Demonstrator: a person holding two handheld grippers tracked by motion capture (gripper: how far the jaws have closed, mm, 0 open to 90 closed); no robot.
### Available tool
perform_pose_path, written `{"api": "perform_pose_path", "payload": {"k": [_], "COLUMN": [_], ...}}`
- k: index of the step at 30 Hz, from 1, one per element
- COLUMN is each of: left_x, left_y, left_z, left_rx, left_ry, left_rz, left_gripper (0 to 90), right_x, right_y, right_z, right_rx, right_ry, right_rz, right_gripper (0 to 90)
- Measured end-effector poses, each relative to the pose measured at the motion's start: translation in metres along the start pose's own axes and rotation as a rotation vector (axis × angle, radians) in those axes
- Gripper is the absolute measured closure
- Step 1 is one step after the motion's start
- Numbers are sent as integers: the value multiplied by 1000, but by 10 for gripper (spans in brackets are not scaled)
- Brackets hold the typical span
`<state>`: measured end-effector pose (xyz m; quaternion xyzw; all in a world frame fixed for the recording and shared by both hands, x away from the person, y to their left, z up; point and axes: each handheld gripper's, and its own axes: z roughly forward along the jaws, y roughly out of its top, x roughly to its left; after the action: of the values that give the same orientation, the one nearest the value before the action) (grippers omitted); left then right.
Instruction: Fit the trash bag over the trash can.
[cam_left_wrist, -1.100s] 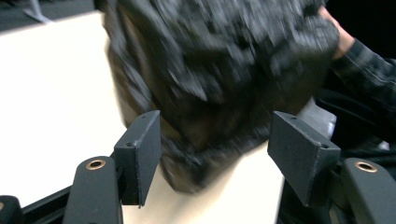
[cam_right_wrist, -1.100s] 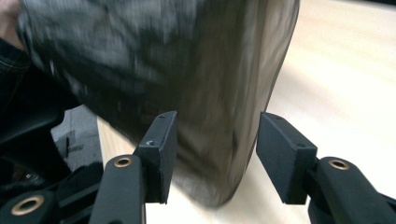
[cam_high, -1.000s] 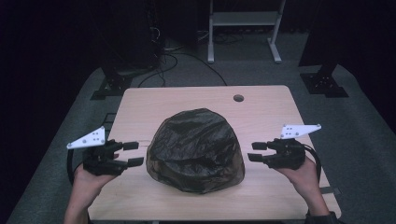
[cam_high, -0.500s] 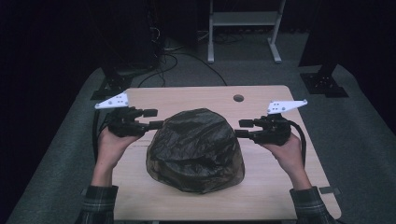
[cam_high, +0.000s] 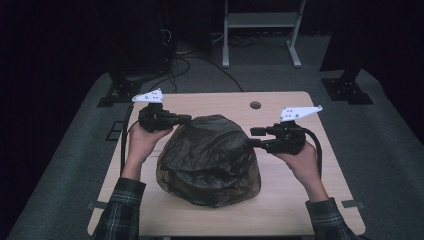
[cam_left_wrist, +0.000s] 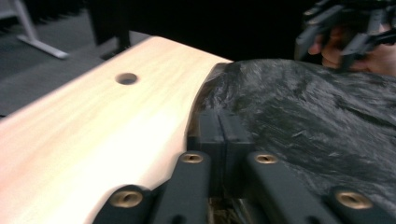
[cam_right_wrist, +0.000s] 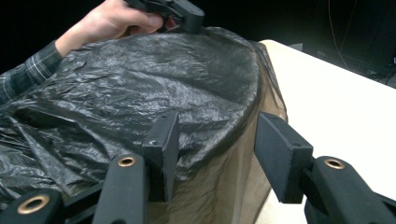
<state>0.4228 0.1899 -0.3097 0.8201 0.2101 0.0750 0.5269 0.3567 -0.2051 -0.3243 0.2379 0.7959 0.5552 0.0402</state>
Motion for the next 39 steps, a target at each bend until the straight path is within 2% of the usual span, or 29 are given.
{"api": "perform_pose_path", "payload": {"k": [2, 6, 8, 13, 22, 24, 25, 26, 30, 32, 35, 39], "left_x": [6, 19, 27, 38, 42, 42, 43, 43, 40, 35, 22, -3], "left_y": [0, -10, -21, -59, -115, -121, -121, -120, -102, -90, -72, -53], "left_z": [3, 15, 21, 34, 53, 51, 48, 43, 12, -5, -29, -52], "left_rx": [-6, 39, 65, 100, 211, 194, 173, 145, 40, -4, -50, -86], "left_ry": [15, 72, 87, 92, 129, 135, 128, 123, 126, 127, 121, 99], "left_rz": [-8, -40, -64, -127, -193, -203, -226, -241, -257, -252, -218, -162], "left_gripper": [900, 900, 900, 900, 899, 883, 803, 761, 576, 506, 421, 362], "right_x": [0, 1, 2, 4, 8, 8, 9, 9, 10, 11, 14, 20], "right_y": [0, 0, 0, 0, 1, 1, 2, 2, 4, 5, 8, 14], "right_z": [-1, -1, -2, -2, 2, 3, 3, 3, 2, 1, 1, 3], "right_rx": [-2, -3, -4, -5, -1, -3, -3, -2, 1, -2, -2, 11], "right_ry": [1, 1, 0, 2, 8, 10, 9, 7, 6, 7, 10, 18], "right_rz": [1, -4, -4, -13, -21, -25, -26, -27, -32, -36, -48, -70], "right_gripper": [490, 490, 490, 490, 489, 489, 489, 489, 486, 479, 469, 451]}}
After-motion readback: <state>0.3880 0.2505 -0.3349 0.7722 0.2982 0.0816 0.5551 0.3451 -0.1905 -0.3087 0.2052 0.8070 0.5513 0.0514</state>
